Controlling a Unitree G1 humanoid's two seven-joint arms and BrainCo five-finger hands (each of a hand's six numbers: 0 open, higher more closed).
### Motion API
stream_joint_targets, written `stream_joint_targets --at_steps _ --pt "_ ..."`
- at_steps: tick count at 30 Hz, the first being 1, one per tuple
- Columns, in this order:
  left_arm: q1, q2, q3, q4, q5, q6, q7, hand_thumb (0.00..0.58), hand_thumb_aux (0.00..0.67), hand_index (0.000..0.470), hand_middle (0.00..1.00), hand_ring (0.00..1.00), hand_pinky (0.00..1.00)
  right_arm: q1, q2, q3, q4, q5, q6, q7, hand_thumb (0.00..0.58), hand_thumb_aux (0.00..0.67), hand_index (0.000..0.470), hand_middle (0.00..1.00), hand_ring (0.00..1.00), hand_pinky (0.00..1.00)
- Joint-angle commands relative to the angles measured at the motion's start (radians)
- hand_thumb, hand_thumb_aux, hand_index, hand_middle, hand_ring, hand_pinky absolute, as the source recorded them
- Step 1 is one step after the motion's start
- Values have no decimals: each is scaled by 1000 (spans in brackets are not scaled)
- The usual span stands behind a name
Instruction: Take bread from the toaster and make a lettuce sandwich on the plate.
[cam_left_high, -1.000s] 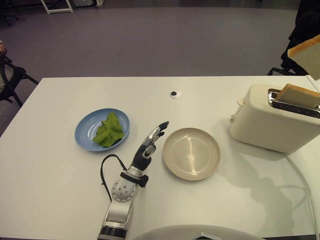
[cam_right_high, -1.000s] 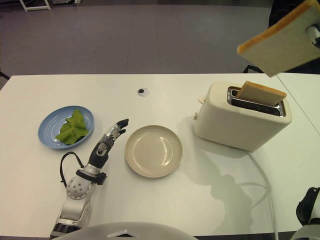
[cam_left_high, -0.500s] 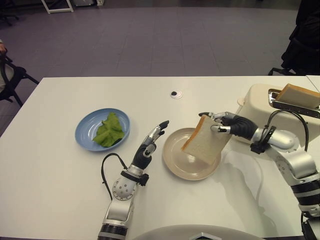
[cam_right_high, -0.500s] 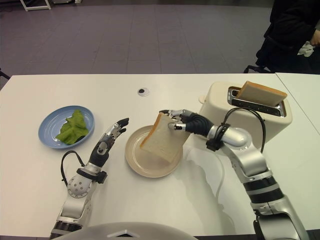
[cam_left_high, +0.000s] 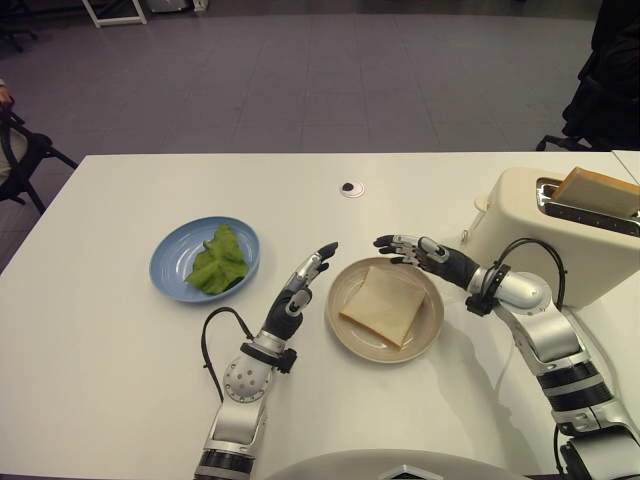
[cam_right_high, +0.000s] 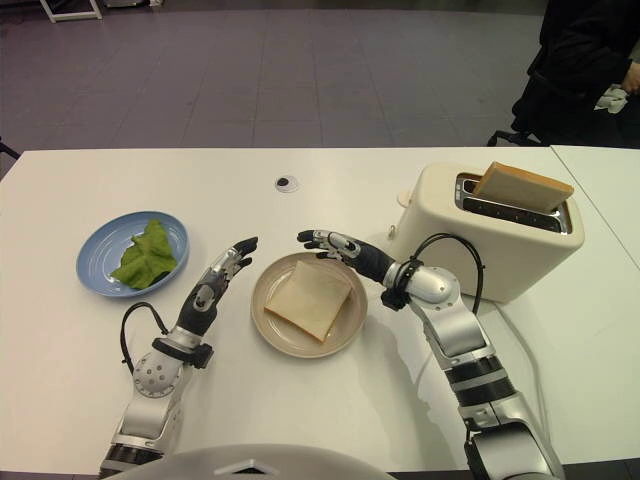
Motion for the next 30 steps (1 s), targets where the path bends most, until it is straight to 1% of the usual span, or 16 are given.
stream_joint_targets --at_steps 1,5,7,9,11,14,19,20,21,22,24,26,27,28,29,30 --pt "5 13 39 -31 -17 -4 13 0 0 0 0 0 0 7 14 -41 -28 -17 -11 -12 0 0 0 0 0 0" --pt "-37 79 161 -129 40 60 65 0 0 0 0 0 0 28 27 -89 -84 5 -53 -14 0 0 0 0 0 0" --pt "-107 196 253 -116 179 107 106 0 0 0 0 0 0 60 36 -125 -135 40 -92 -2 0 0 0 0 0 0" --pt "-193 382 292 17 437 125 198 0 0 0 0 0 0 87 43 -163 -169 64 -122 -2 0 0 0 0 0 0" --pt "-249 499 276 170 586 147 276 0 0 0 0 0 0 106 49 -182 -176 71 -132 -8 0 0 0 0 0 0" --pt "-301 587 225 365 707 184 368 0 0 0 0 0 0 123 58 -186 -170 71 -146 -1 0 0 0 0 0 0" --pt "-376 620 105 610 819 211 481 0 0 0 0 0 0 138 70 -193 -164 71 -160 13 0 0 0 0 0 0" --pt "-387 614 79 647 827 207 494 45 26 18 0 0 0 140 71 -195 -164 71 -162 14 0 0 0 0 0 0" --pt "-399 606 55 681 829 199 503 112 68 48 0 0 0 142 72 -196 -164 71 -162 15 0 0 0 0 0 0" --pt "-408 598 35 706 828 192 510 216 139 98 0 0 0 144 73 -197 -165 70 -163 17 0 0 0 0 0 0" --pt "-425 589 1 748 821 181 525 237 155 109 0 0 0 147 74 -198 -168 70 -165 20 0 0 0 0 0 0" --pt "-439 588 -23 779 814 172 537 227 147 103 0 0 0 148 75 -200 -170 71 -166 24 0 0 0 0 0 0" --pt "-443 589 -31 790 811 170 542 248 163 114 0 0 0 149 76 -201 -170 71 -167 25 0 0 0 0 0 0" --pt "-445 590 -41 800 809 168 546 241 158 111 0 0 0 149 77 -201 -169 71 -169 26 0 0 0 0 0 0" --pt "-445 592 -49 808 808 167 550 265 176 123 0 0 0 150 78 -201 -170 69 -170 26 0 0 0 0 0 0" --pt "-444 596 -55 810 806 165 555 408 305 214 0 0 0 151 79 -201 -170 68 -170 26 0 0 0 0 0 0"
